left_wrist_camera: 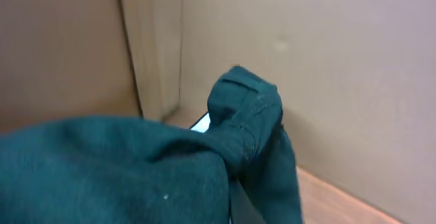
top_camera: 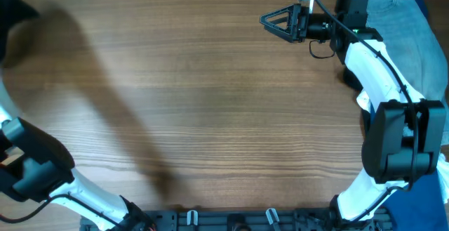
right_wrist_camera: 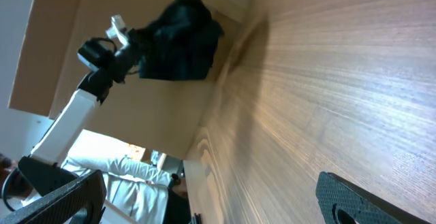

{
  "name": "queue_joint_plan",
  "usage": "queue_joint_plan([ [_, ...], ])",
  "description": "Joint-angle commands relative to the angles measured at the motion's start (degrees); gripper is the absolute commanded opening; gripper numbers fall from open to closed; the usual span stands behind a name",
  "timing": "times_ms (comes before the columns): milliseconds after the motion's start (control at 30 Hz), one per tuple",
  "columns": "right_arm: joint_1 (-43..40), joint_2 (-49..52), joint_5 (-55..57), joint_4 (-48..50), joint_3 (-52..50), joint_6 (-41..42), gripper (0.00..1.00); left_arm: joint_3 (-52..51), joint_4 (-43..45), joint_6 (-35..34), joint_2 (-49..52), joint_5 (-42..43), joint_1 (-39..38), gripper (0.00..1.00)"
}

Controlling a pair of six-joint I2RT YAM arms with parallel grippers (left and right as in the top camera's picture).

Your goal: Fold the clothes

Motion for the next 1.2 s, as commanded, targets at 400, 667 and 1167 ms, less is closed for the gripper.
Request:
queue_joint_plan([
  [400, 3.43, -1.92, -2.86, -3.15, -0.57, 0.15, 1.00, 0.52, 11.85, 11.58, 4.66, -8.13, -5.86, 0.04],
  [667, 3.43, -1.92, -4.55, -3.13, -0.57, 0.55, 1.00, 0.52, 5.51, 8.28, 11.47, -7.89, -8.79, 0.04],
  [1167, 3.43, -1.92, -5.44, -2.27, -0.57, 0.35, 1.00, 0.52, 6.08, 3.06, 19.67, -7.91, -17.97, 0.04],
])
